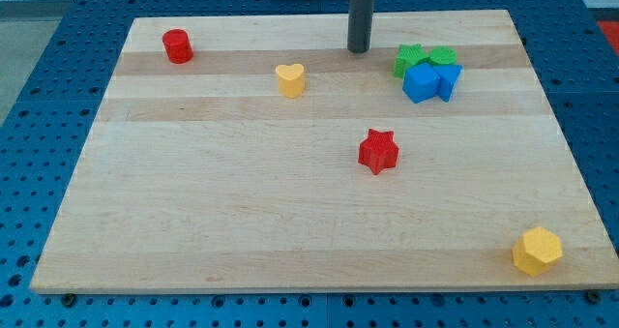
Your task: Move the yellow heart towards top left
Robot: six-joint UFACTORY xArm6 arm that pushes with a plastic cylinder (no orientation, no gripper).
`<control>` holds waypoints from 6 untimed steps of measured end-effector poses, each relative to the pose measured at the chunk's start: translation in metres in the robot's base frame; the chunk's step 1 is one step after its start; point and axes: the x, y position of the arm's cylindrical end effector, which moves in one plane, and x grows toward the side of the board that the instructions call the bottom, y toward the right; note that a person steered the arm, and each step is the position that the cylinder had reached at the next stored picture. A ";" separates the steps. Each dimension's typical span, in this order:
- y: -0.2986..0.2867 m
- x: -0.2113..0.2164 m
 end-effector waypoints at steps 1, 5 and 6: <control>-0.011 0.035; -0.208 0.014; -0.169 0.034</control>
